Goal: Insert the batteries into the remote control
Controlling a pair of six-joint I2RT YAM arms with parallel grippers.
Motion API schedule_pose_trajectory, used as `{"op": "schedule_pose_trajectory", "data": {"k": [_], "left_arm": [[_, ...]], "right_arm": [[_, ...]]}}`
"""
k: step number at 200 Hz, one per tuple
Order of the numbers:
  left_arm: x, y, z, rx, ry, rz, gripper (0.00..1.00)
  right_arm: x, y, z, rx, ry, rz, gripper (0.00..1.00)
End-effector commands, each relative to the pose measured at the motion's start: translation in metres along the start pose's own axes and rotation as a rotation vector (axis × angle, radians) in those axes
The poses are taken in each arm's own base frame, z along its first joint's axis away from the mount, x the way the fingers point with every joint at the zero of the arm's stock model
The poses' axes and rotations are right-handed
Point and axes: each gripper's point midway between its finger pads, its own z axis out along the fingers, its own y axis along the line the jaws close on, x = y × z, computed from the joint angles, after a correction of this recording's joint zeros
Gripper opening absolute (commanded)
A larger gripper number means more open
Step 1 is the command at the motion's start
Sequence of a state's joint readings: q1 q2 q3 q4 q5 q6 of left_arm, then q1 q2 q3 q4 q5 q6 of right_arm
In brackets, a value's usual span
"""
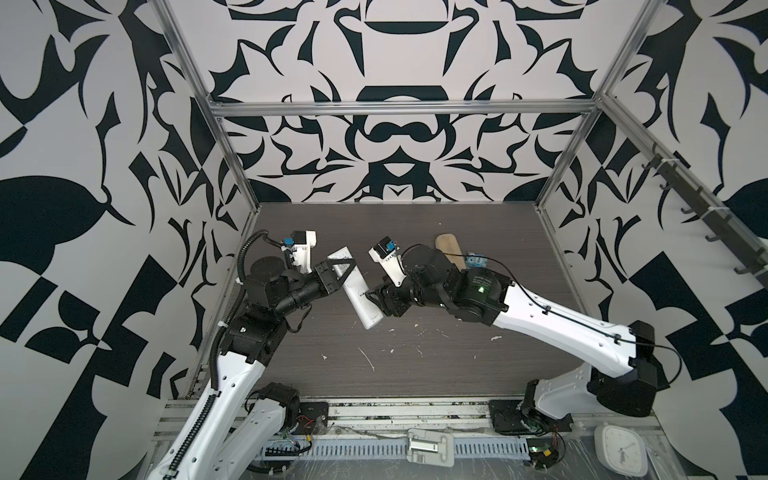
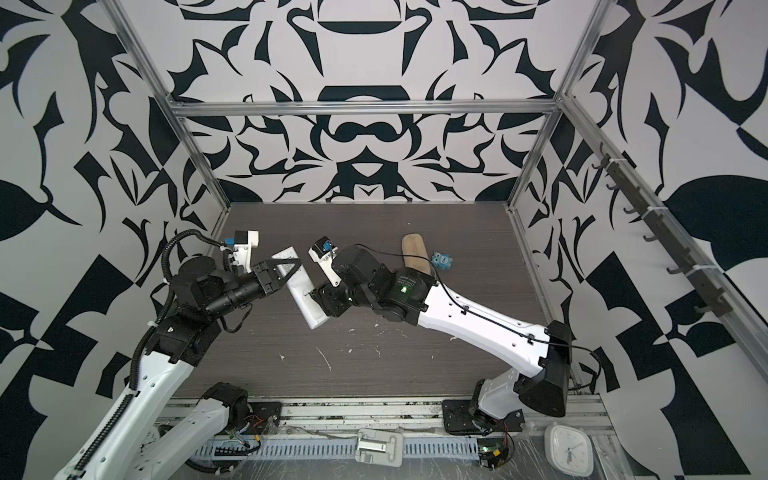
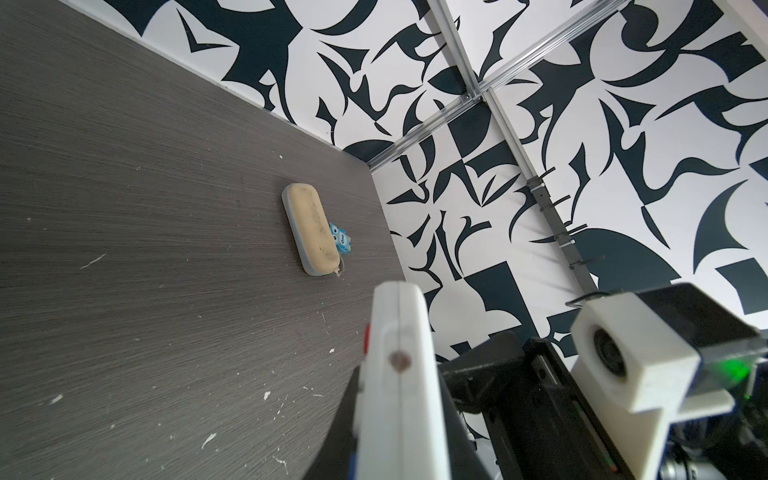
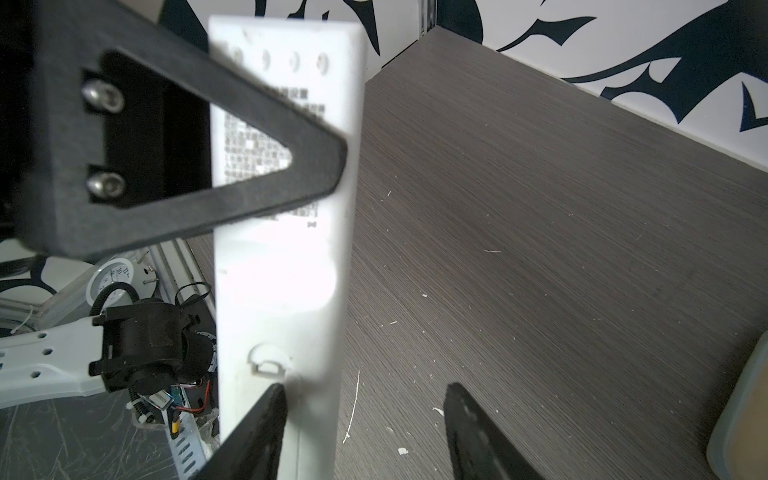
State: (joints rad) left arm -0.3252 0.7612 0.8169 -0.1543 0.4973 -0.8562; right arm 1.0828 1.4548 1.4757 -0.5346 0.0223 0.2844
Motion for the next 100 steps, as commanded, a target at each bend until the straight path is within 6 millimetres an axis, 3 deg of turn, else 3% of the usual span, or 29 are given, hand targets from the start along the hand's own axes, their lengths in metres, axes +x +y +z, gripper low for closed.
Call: {"op": "schedule_pose_trajectory", "data": {"k": [1, 22, 53, 100], "left_arm": [[-0.01, -0.02, -0.005, 0.057, -0.027, 0.028, 0.0], [-0.01, -0.008, -0.003, -0.009, -0.027, 0.014, 0.0], [-0.012, 0.042, -0.01, -0.282, -0.059, -0.039, 0.0], [-0.016, 0.083, -0.019, -0.553, -0.07, -0.179, 0.0]], "right_arm": [[0.005, -0.003, 0.006, 0.02, 0.01, -0.011, 0.63], [0.0, -0.005, 0.004, 0.036, 0.002, -0.003, 0.64], [-0.004, -0.016, 0.001, 0.108, 0.001, 0.011, 0.75], [-0.003, -0.025, -0.003, 0.154, -0.02, 0.01, 0.79]]}}
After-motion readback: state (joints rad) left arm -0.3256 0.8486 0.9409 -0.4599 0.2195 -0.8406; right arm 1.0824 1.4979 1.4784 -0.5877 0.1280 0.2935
